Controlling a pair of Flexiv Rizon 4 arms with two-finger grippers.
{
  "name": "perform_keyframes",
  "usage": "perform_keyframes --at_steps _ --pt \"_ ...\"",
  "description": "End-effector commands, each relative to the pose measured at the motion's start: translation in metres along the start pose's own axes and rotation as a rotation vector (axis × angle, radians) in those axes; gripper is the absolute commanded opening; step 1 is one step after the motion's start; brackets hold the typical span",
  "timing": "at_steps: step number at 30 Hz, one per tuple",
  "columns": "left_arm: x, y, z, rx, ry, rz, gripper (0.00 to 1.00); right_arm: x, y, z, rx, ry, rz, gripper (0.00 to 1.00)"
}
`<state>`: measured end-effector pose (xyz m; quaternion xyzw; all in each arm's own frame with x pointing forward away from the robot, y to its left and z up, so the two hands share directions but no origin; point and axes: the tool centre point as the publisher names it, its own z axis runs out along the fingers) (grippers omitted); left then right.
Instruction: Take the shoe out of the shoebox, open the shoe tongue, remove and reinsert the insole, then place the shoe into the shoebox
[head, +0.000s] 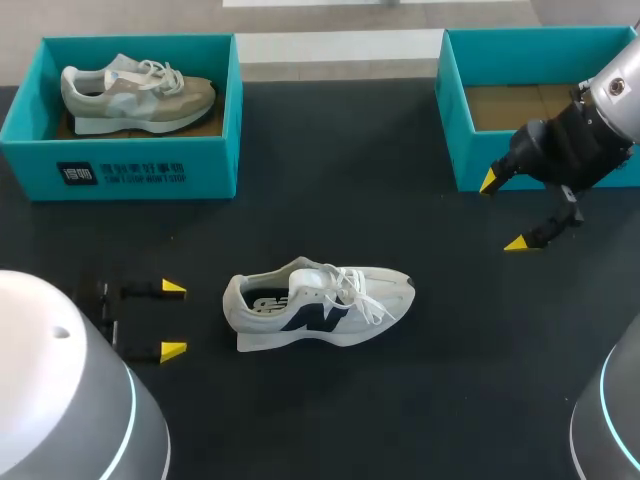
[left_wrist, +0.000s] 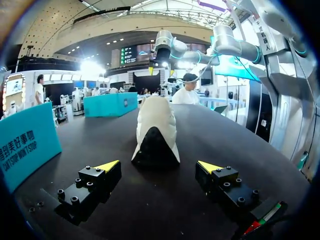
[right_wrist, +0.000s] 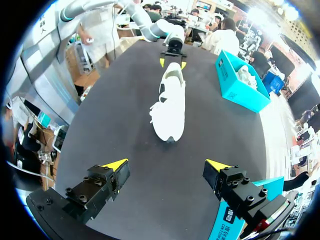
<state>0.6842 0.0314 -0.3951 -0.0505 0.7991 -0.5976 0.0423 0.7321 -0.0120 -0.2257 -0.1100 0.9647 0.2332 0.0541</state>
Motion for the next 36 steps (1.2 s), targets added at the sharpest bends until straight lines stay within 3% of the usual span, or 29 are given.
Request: perform_keyframes --at_steps 1,19,36 --pt "0.001 0.000 0.000 -0.001 -0.002 0.001 1.00 0.000 0.000 0.001 0.003 -0.001 0.001 1.00" --pt "-0.008 -0.008 0.039 0.014 -0.011 -0.036 1.00 0.000 0.000 0.001 0.003 -0.001 0.001 1.00" --pt "0.000 -0.012 0.071 0.027 -0.014 -0.052 1.00 0.000 0.000 0.001 0.003 -0.001 0.001 1.00"
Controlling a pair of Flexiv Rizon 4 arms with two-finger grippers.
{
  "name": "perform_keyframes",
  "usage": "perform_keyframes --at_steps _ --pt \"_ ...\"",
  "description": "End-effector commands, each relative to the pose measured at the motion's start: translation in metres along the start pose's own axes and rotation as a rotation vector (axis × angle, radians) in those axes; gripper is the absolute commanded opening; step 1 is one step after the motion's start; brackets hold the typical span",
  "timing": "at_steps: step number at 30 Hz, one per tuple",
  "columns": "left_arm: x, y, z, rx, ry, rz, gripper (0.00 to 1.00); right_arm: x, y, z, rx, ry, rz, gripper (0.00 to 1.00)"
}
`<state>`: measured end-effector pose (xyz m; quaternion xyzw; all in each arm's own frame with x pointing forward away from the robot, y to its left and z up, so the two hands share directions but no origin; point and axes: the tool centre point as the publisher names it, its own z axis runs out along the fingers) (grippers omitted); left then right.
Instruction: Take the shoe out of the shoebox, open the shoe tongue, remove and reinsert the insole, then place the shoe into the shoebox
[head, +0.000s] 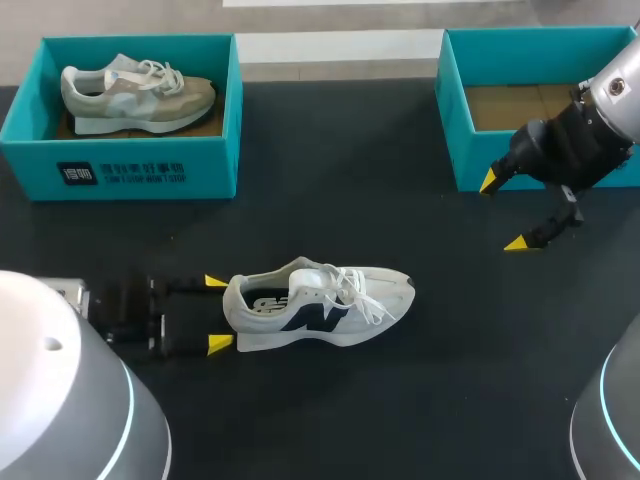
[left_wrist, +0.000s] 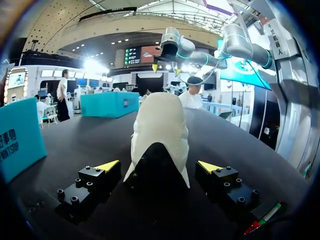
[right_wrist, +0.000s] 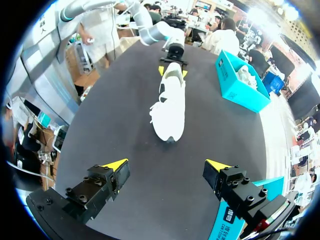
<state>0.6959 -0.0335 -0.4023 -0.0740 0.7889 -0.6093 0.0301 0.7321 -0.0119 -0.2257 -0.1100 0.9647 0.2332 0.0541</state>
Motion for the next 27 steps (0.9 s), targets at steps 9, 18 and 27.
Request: perform_keyframes --at_steps 9,18,27 --pt "0.006 -0.001 0.016 0.004 0.005 0.008 1.00 0.000 0.000 0.001 0.003 -0.001 0.001 1.00" --pt "0.003 -0.004 0.028 0.016 0.012 0.024 1.00 0.000 0.000 0.001 0.003 -0.001 0.001 1.00" --pt "0.002 -0.007 0.041 0.030 0.034 0.030 1.00 0.000 0.000 0.001 0.003 -0.001 0.001 1.00"
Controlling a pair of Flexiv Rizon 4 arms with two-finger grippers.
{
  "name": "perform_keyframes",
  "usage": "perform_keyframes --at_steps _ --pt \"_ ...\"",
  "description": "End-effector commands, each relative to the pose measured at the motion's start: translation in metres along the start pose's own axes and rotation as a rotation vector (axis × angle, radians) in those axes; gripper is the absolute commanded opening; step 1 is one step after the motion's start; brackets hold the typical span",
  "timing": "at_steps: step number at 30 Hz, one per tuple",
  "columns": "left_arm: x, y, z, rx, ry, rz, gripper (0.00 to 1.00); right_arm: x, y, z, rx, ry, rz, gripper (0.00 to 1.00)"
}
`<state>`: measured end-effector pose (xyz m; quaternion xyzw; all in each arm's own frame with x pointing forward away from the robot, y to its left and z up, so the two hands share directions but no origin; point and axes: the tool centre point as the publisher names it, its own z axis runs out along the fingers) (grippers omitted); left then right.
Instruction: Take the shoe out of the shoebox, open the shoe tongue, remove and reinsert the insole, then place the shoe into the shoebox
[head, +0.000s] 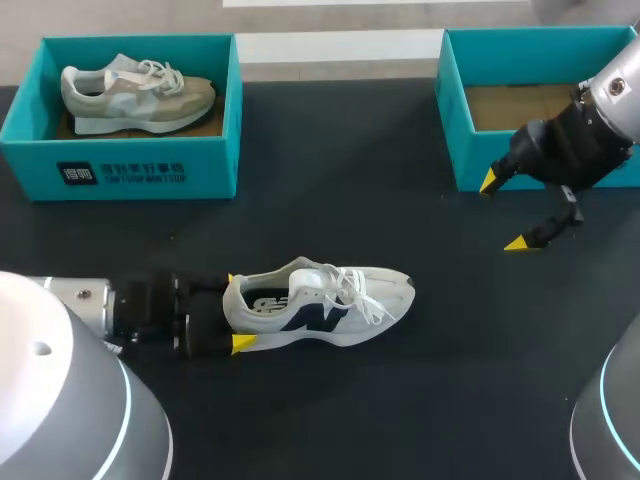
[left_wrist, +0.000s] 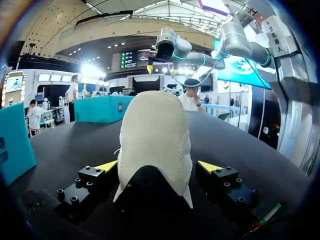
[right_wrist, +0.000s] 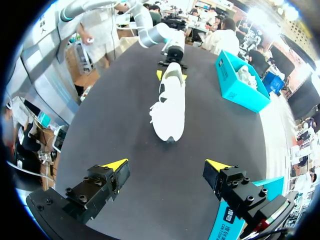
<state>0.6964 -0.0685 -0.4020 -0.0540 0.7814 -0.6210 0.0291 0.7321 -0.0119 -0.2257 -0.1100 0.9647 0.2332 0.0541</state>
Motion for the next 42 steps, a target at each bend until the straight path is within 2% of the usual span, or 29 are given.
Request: perform_keyframes --at_steps 1,20,21,22,23,24,25,26,33,42 --pt "-0.003 0.002 0.008 0.002 0.009 0.002 1.00 0.000 0.000 0.001 0.003 -0.001 0.001 1.00" --pt "-0.006 0.014 0.013 -0.037 -0.004 -0.001 1.00 0.000 0.000 0.001 0.003 -0.001 0.001 1.00" --pt "-0.006 0.015 0.014 -0.041 -0.004 -0.004 0.98 0.000 0.000 0.001 0.003 -0.001 0.001 1.00" --pt "-0.006 0.016 0.014 -0.049 -0.009 -0.007 0.64 0.000 0.000 0.001 0.003 -0.001 0.001 1.00" --pt "-0.006 0.017 0.014 -0.053 -0.008 -0.009 0.42 0.000 0.000 0.001 0.003 -0.001 0.001 1.00" --pt "-0.006 0.017 0.014 -0.055 -0.007 -0.010 0.35 0.000 0.000 0.001 0.003 -0.001 0.001 1.00" --pt "-0.006 0.017 0.014 -0.057 -0.007 -0.010 0.10 0.000 0.000 0.001 0.003 -0.001 0.001 1.00" --pt "-0.006 0.017 0.013 -0.059 -0.007 -0.009 0.00 0.000 0.000 0.001 0.003 -0.001 0.001 1.00" --pt "-0.013 0.009 0.006 -0.046 0.065 -0.014 0.00 0.000 0.000 0.001 0.003 -0.001 0.001 1.00" --pt "-0.029 0.010 0.001 -0.048 0.095 0.003 0.00 0.000 0.000 0.001 0.003 -0.001 0.001 1.00"
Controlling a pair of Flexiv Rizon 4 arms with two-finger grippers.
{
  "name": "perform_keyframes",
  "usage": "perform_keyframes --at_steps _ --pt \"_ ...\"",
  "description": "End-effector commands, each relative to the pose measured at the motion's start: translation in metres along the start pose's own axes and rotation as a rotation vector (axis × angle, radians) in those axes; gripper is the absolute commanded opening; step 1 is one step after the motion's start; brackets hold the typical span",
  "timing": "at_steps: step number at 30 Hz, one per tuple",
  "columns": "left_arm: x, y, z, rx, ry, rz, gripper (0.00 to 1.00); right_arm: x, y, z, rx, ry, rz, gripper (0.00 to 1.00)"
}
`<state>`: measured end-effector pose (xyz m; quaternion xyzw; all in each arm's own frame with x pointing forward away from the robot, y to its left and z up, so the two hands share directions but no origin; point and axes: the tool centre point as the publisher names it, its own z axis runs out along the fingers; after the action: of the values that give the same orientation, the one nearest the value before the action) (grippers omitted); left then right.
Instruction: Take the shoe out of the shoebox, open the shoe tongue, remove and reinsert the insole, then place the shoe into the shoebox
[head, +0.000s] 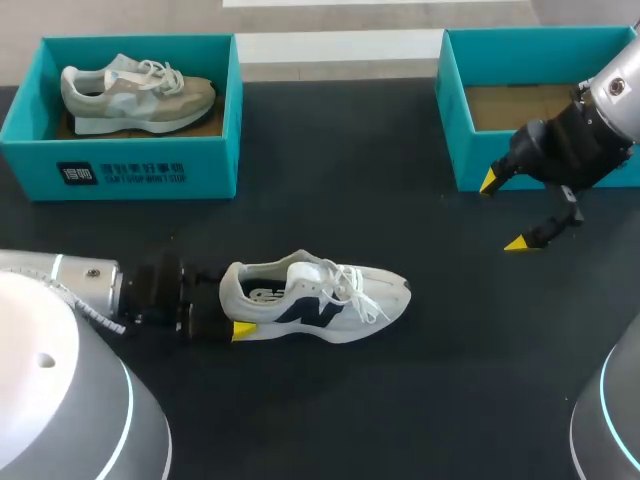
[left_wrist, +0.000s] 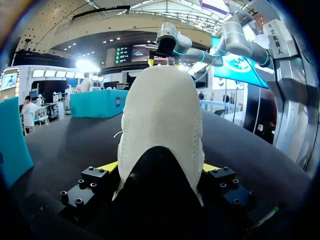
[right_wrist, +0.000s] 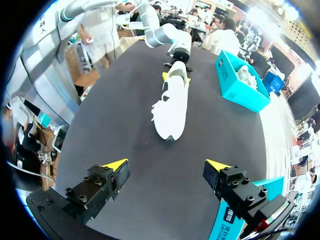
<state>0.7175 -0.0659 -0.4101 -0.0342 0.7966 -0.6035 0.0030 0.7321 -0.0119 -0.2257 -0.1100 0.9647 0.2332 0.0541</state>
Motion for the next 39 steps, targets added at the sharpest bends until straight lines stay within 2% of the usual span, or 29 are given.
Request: perform_keyframes --at_steps 1,8,20,36,38,39 --pt "-0.009 0.003 -0.001 -0.006 0.040 0.007 0.00 0.000 0.000 0.001 0.003 -0.001 0.001 1.00" --pt "-0.016 0.007 0.001 -0.005 0.040 0.019 0.00 0.000 0.000 0.001 0.003 -0.001 0.001 1.00" --pt "-0.015 0.018 0.004 -0.026 0.067 0.013 0.00 0.000 0.000 0.001 0.003 -0.001 0.001 1.00" --pt "-0.015 0.018 0.004 -0.028 0.066 0.010 0.00 0.000 0.000 0.001 0.003 -0.001 0.001 1.00" --pt "-0.015 0.018 0.004 -0.028 0.066 0.010 0.00 -0.009 0.003 -0.002 -0.009 -0.030 0.102 1.00" --pt "-0.015 0.018 0.004 -0.028 0.066 0.010 0.00 -0.013 0.004 -0.003 0.010 -0.048 0.185 1.00"
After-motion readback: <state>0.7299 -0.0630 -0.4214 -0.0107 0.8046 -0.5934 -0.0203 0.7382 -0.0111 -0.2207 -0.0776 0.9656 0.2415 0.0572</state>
